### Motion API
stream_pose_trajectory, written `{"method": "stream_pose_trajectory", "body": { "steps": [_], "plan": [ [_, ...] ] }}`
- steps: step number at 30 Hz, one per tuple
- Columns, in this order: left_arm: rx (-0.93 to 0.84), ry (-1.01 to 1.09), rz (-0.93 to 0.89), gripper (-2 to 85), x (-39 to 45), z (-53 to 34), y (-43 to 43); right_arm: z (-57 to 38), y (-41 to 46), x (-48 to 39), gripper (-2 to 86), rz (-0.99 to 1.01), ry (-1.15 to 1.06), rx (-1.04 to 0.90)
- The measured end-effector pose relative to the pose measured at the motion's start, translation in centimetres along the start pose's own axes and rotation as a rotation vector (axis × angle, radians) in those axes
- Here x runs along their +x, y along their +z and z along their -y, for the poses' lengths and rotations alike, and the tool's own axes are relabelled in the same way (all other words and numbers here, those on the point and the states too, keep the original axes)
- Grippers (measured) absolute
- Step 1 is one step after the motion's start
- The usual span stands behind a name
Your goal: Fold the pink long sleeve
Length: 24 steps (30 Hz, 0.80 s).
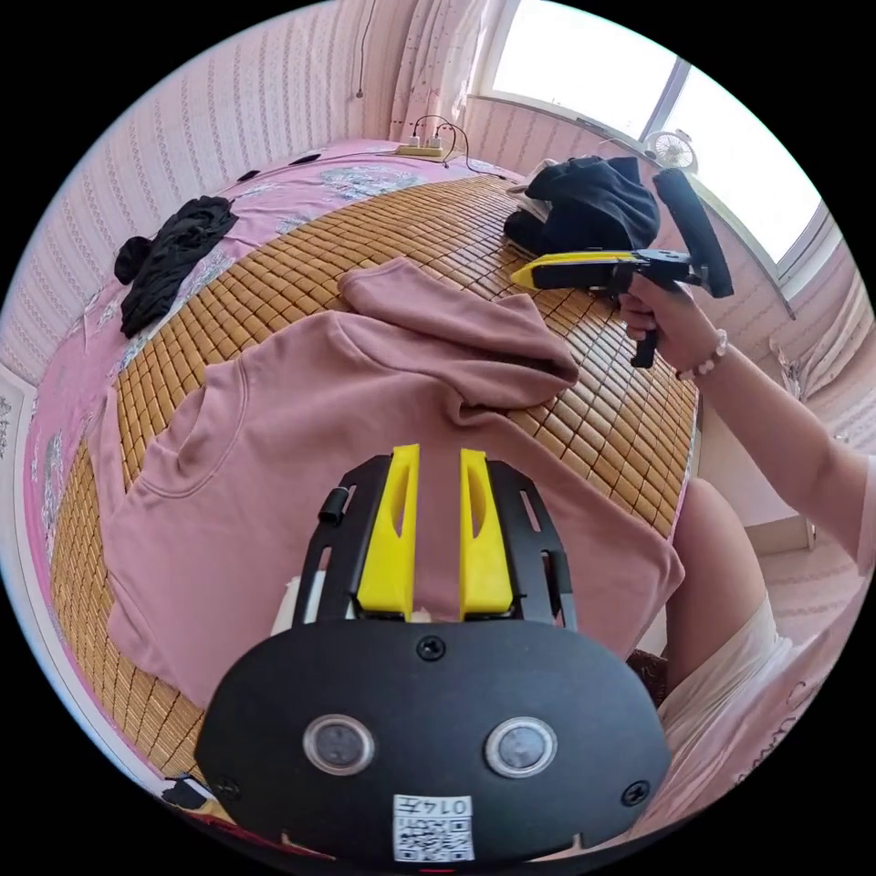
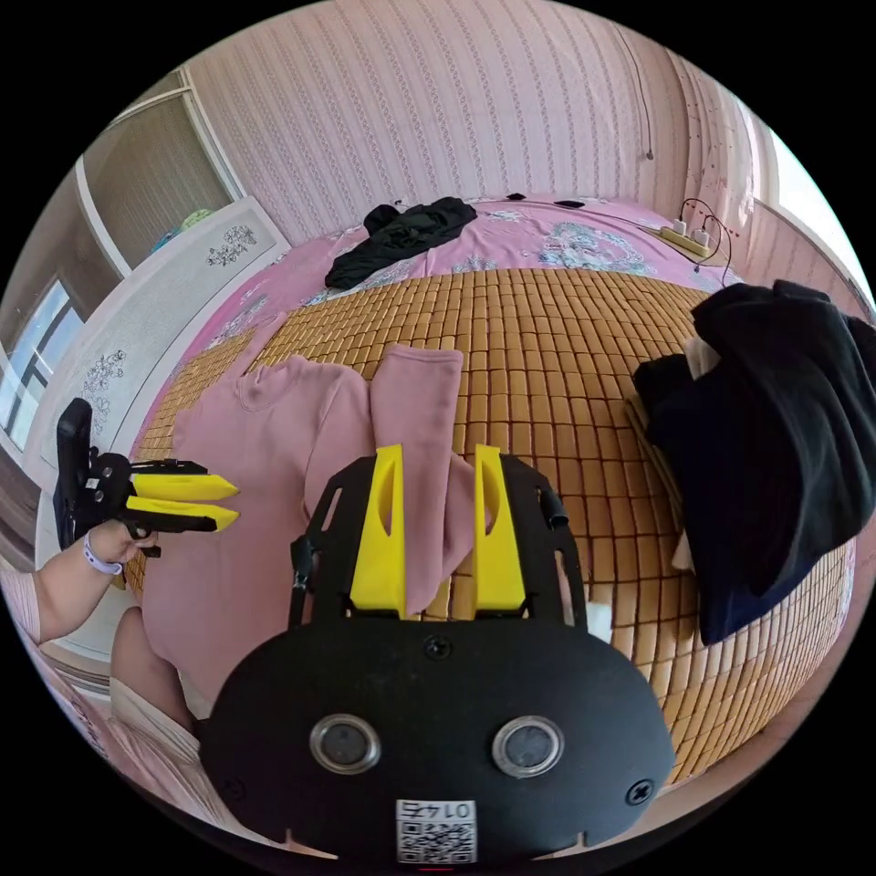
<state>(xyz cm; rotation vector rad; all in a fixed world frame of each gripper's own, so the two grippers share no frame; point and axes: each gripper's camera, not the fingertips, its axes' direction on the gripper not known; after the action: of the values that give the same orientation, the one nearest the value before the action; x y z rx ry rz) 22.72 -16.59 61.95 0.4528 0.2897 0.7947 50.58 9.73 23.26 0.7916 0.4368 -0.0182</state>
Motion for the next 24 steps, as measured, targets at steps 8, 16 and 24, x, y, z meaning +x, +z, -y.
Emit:
{"method": "stream_pose_trajectory", "body": {
  "steps": [8,16,24],
  "plan": [
    [-0.116,-0.014,-0.034,6.7,-0.3,5.0,7.8,0.7,3.5,3.9,3.2,0.116,0.109,-0.027],
    [-0.014,-0.031,-0.090,7.5,-0.3,4.9,5.7,-23.2,-16.5,8.5,5.7,-0.099,0.469,0.502],
    [-0.028,0.043,-0.046,7.6,1.4,8.9,4.7,-30.7,-15.2,13.5,12.1,-0.221,0.741,0.391]
  ]
}}
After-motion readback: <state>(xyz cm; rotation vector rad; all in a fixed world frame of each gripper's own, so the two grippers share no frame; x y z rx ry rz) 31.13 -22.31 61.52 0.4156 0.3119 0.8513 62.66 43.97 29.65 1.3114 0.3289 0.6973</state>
